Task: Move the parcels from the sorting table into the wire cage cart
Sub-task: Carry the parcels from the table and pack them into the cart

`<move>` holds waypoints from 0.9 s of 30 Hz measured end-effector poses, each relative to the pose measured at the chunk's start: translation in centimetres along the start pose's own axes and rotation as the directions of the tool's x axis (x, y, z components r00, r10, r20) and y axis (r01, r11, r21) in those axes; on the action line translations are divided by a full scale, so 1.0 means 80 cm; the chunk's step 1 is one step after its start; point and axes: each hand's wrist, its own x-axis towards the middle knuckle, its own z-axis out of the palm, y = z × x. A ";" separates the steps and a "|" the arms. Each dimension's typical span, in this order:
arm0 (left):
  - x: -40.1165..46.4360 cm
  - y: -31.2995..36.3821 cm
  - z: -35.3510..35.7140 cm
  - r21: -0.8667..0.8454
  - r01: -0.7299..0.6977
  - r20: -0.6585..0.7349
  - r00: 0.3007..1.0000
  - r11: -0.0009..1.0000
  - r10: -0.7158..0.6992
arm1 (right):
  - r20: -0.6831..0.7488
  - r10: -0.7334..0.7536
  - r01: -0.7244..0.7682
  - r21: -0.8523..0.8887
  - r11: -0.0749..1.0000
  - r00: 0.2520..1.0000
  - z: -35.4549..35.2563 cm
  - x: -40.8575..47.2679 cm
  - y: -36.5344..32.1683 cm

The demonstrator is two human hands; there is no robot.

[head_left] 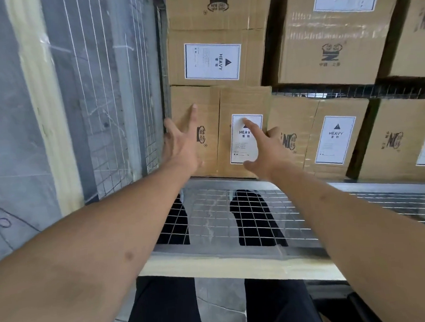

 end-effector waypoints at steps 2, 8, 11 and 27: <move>0.002 -0.005 0.004 -0.008 -0.004 0.002 1.000 1.000 0.004 | -0.017 0.004 -0.005 -0.036 0.999 1.000 0.005 0.004 0.000; 0.001 -0.016 0.017 0.002 -0.007 0.051 0.999 1.000 0.007 | 0.092 0.030 -0.035 0.047 0.998 0.995 0.021 0.005 0.000; 0.003 -0.018 0.020 0.070 -0.059 0.085 0.995 0.996 0.053 | 0.123 0.042 -0.047 0.034 0.998 0.992 0.020 0.010 0.001; -0.006 0.016 -0.044 0.294 -0.392 0.023 0.915 0.872 0.404 | 0.037 -0.197 0.197 -0.355 0.914 0.980 -0.009 -0.008 -0.046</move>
